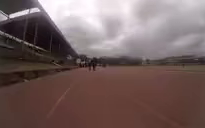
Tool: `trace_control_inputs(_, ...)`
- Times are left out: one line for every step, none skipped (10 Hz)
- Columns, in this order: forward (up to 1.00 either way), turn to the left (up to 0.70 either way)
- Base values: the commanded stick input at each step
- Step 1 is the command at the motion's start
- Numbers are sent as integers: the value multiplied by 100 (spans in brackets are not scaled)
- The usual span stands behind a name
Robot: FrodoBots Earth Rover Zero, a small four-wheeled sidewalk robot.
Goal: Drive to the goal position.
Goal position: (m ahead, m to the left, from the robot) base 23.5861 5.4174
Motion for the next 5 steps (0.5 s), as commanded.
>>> trace_control_inputs(100,0)
trace_control_inputs(100,0)
trace_control_inputs(100,0)
trace_control_inputs(100,0)
trace_control_inputs(100,0)
